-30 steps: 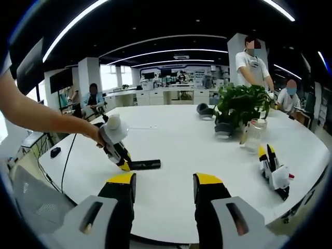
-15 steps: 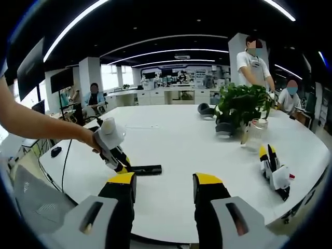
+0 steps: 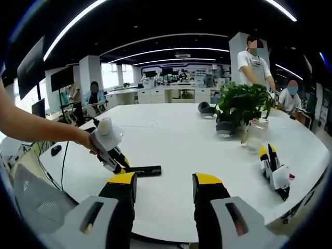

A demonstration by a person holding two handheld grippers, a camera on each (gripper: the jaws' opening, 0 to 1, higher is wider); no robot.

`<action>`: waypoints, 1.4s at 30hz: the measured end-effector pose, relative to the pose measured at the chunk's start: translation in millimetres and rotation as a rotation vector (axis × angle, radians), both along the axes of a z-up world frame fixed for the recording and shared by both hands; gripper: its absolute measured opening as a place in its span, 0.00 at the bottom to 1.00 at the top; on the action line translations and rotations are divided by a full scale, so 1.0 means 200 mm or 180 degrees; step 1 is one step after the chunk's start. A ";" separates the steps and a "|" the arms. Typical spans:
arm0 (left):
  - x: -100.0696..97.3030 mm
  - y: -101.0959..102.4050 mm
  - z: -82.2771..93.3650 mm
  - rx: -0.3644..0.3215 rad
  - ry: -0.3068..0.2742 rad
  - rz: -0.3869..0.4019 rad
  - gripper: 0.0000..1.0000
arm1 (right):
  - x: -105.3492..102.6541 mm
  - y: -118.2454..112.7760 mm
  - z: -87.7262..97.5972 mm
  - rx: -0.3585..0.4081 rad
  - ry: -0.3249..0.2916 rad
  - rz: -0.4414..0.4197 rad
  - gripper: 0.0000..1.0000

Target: Press the specified remote control buttons in sequence, fully releasing each button before pressing the next.

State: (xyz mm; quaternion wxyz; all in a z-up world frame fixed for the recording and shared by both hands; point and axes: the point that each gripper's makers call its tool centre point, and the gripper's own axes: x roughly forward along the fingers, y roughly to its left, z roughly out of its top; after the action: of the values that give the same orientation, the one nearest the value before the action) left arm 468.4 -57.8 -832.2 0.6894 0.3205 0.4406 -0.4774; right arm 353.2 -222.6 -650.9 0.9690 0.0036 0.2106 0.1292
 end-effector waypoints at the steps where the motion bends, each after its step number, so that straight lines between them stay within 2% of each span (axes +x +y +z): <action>1: 0.00 0.00 0.00 -0.0007 -0.0001 -0.0001 0.24 | 0.00 0.00 0.00 -0.0005 0.0011 0.0001 0.45; 42: -0.26 -0.05 0.00 -0.0061 -0.0008 0.0001 0.24 | -0.01 0.01 -0.01 -0.0016 0.0037 0.0045 0.43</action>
State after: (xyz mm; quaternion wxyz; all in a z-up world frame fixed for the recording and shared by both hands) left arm 416.5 -67.4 -832.0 0.6931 0.3144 0.4352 -0.4810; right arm 351.5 -220.4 -653.5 0.9668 0.0004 0.2166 0.1354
